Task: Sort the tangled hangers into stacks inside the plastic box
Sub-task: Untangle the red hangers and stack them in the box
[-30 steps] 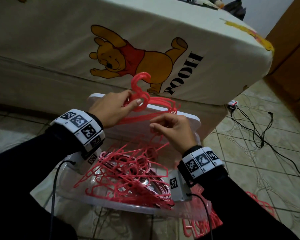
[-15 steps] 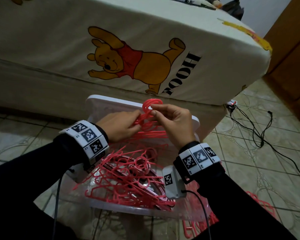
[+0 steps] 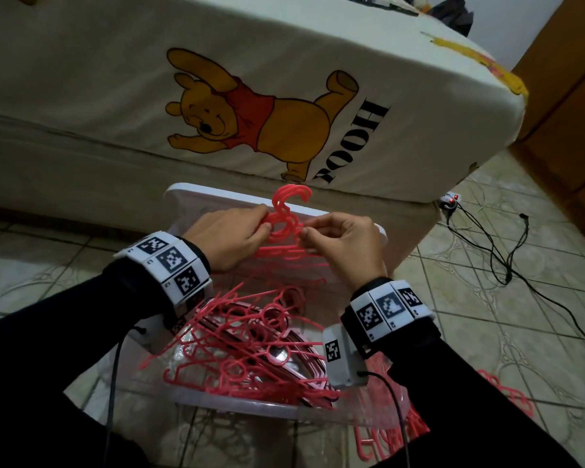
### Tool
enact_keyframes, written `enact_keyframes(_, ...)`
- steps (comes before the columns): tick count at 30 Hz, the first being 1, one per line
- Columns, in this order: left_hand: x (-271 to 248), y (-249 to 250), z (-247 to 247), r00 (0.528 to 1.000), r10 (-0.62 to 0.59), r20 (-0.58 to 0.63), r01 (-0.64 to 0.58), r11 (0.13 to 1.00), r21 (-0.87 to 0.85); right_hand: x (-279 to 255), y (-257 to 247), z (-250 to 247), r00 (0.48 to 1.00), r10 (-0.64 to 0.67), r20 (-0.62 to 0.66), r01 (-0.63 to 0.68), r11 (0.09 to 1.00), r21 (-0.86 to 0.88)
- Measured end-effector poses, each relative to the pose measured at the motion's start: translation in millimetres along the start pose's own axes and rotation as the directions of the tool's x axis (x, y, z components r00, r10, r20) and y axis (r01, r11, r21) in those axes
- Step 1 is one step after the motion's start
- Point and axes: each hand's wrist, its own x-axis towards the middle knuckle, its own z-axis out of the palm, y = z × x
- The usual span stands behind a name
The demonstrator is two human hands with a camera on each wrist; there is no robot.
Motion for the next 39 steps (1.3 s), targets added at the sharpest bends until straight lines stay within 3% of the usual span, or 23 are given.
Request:
enact_keyframes(5, 1, 0, 1, 1.000, 0.001, 0.021, -0.001, 1.000, 0.016, -2, -6, 4, 0.998, 0.054, 0.022, -0.056, 0.996, 0.068)
enact_keyframes(12, -4, 7, 6, 0.992, -0.025, 0.120, 0.030, 0.999, -0.038, -3, -18, 7, 0.996, -0.077, -0.041, 0.085, 0.965, 0.250)
enact_keyframes(16, -2, 8, 5, 0.992, 0.009, 0.127, -0.019, 0.996, 0.085, -3, -18, 8, 0.993, -0.116, -0.018, 0.117, 0.962, 0.247)
enact_keyframes(19, -2, 8, 5, 0.991, -0.010, 0.134, -0.007, 0.992, 0.130, -1, -13, 4, 0.990, -0.137, -0.027, 0.139, 0.985, 0.105)
enact_keyframes(22, 0, 6, 6, 0.991, -0.034, 0.130, 0.023, 0.996, 0.084, 1, -2, -2, 0.979, -0.189, -0.075, 0.172, 0.966, -0.195)
enact_keyframes(25, 2, 7, 5, 0.986, -0.059, 0.158, 0.071, 0.995, -0.071, 2, 10, -8, 0.972, -0.221, 0.082, 0.229, 0.805, -0.547)
enact_keyframes(27, 2, 9, 3, 0.975, -0.054, 0.216, 0.108, 0.964, -0.244, 0, 16, -10, 0.957, -0.217, 0.194, 0.291, 0.669, -0.685)
enact_keyframes(31, 3, 14, 3, 0.966, -0.069, 0.250, 0.189, 0.847, -0.497, -3, 16, -10, 0.915, -0.289, 0.282, 0.397, 0.512, -0.762)
enact_keyframes(39, 2, 18, -3, 0.944, -0.098, 0.315, 0.300, 0.651, -0.697, -5, 16, -6, 0.866, -0.387, 0.318, 0.480, 0.460, -0.747)
